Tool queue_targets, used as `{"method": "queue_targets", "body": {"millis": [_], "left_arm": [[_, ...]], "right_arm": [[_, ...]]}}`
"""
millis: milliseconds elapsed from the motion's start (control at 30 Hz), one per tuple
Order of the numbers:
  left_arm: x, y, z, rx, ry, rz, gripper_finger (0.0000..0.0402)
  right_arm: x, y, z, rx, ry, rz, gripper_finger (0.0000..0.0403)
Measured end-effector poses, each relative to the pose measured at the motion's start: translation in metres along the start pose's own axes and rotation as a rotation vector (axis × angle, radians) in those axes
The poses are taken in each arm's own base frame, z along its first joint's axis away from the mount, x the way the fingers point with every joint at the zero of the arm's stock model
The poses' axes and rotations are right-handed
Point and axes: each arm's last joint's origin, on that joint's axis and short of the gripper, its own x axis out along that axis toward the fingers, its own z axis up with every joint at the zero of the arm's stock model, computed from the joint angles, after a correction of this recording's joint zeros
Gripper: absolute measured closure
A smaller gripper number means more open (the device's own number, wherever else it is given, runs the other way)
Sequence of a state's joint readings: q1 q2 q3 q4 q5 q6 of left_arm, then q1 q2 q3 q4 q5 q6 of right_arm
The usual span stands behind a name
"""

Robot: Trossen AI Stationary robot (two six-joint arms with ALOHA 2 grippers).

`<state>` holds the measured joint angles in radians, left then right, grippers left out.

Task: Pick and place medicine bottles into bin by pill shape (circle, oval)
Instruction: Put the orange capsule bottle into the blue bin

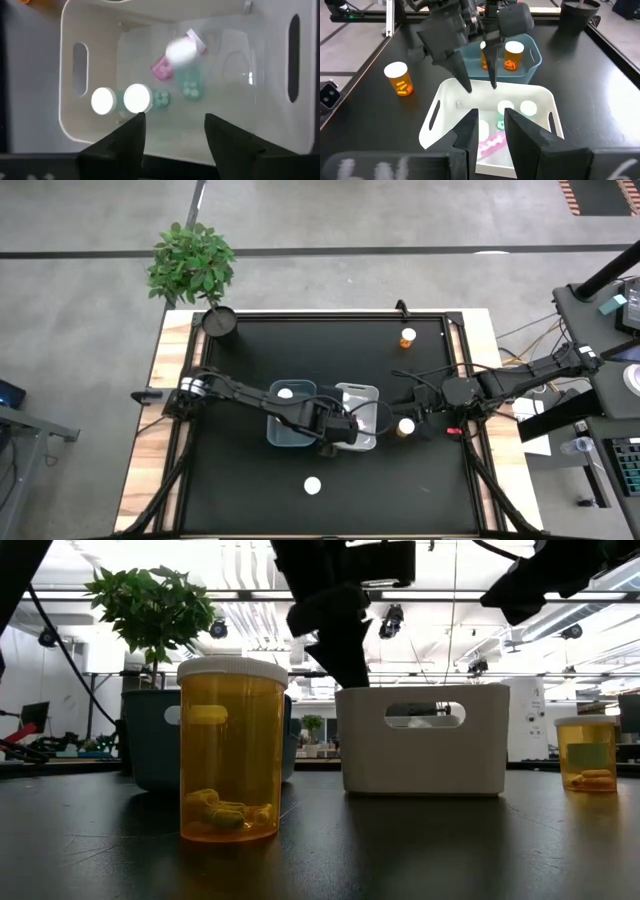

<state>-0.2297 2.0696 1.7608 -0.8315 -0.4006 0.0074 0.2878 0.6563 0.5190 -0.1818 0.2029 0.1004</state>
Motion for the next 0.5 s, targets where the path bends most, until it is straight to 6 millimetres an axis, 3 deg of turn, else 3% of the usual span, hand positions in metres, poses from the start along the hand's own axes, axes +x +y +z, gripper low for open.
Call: {"method": "queue_targets", "body": {"millis": [500], "left_arm": [[-0.057, 0.009, -0.003, 0.022, -0.069, 0.036, 0.0214]], "right_arm": [[0.003, -0.001, -0.001, 0.119, 0.007, -0.061, 0.0319]]}}
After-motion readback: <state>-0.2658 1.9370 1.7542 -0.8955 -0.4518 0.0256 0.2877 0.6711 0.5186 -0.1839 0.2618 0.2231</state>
